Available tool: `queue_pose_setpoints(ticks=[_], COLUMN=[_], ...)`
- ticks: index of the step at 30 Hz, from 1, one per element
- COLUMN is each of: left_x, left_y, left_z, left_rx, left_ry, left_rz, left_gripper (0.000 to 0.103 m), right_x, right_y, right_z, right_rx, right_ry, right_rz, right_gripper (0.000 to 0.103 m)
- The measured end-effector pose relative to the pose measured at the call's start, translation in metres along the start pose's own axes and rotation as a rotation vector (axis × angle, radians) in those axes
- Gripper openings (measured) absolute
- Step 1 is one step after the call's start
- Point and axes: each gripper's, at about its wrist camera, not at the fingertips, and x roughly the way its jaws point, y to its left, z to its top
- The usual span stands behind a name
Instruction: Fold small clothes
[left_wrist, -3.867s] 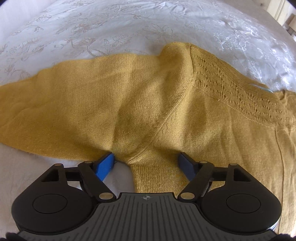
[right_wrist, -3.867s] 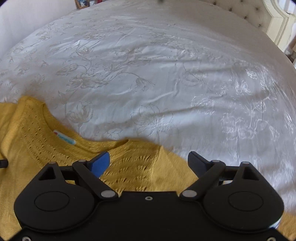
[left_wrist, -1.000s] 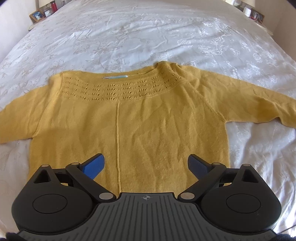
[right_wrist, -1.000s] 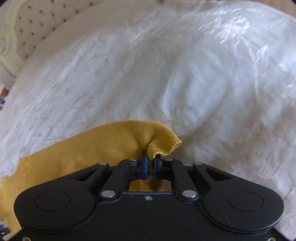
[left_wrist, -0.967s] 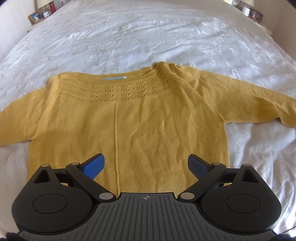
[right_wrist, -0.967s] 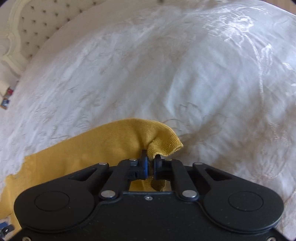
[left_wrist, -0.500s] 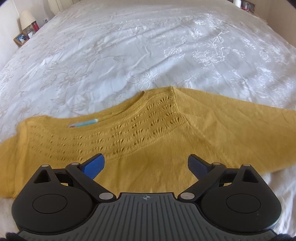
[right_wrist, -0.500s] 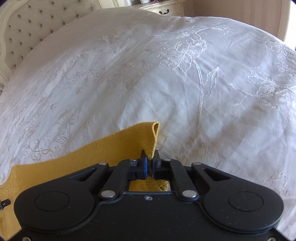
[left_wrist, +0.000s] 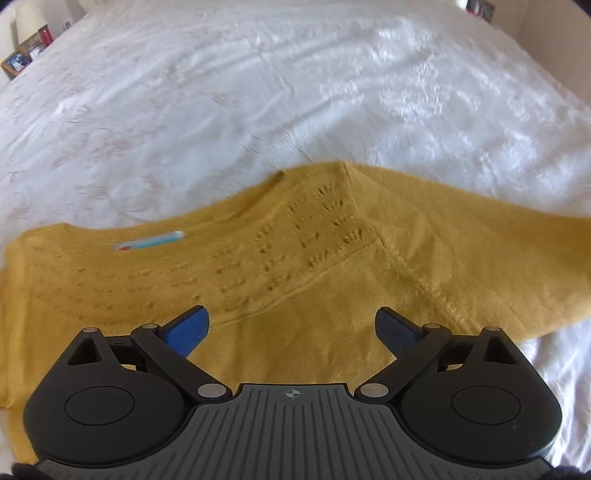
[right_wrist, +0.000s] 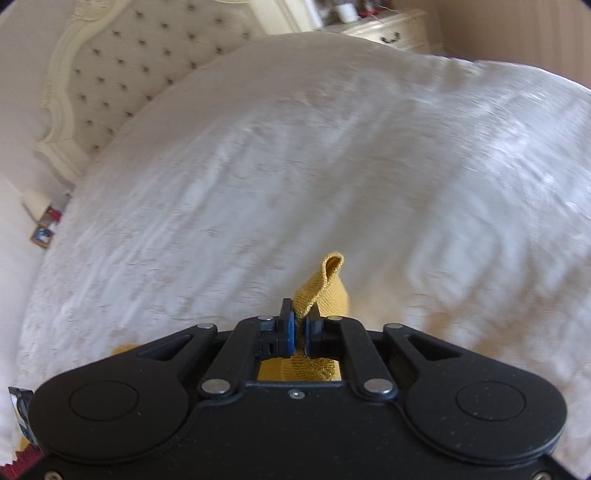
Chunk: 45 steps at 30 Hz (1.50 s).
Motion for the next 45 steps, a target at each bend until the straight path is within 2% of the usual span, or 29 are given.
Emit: queue_pose_setpoints(ticks=[6, 13, 19, 24, 30, 32, 33, 39, 45], left_x=[-0.049, -0.081, -0.092, -0.098, -0.098, -0.094, -0.092, -0.072, -0.034], left_y=[0.058, 0.135, 0.194, 0.235, 0.254, 0.252, 0.250, 0.220, 0.178], left_z=[-0.045, -0.102, -0.133, -0.143, -0.136, -0.128, -0.123, -0.089, -0.053], left_rx=[-0.090, -0.208, -0.245, -0.283, -0.292, -0.283, -0.279, -0.225, -0.099], left_ry=[-0.009, 0.018, 0.048, 0.041, 0.023, 0.012, 0.006, -0.034, -0.060], left_rz=[-0.028, -0.016, 0.021, 0.051, 0.050, 0.040, 0.032, -0.036, -0.078], left_gripper=[0.098, 0.098, 0.098, 0.098, 0.098, 0.098, 0.098, 0.098, 0.098], right_x=[0.012, 0.059, 0.113, 0.150, 0.162, 0.155, 0.152, 0.137, 0.120], right_y=[0.102, 0.237, 0.319, 0.360, 0.371, 0.367, 0.363, 0.319, 0.278], right_z=[-0.015, -0.065, -0.133, -0.183, -0.208, -0.212, -0.212, -0.214, -0.212], right_rx=[-0.078, -0.185, -0.212, -0.234, -0.289, -0.336, -0.357, -0.409, -0.404], right_ry=[0.010, 0.092, 0.215, 0.304, 0.311, 0.293, 0.284, 0.283, 0.280], right_rz=[0.160, 0.335, 0.414, 0.412, 0.370, 0.328, 0.305, 0.157, 0.090], right_gripper=[0.012, 0.013, 0.013, 0.014, 0.023, 0.043, 0.056, 0.058, 0.058])
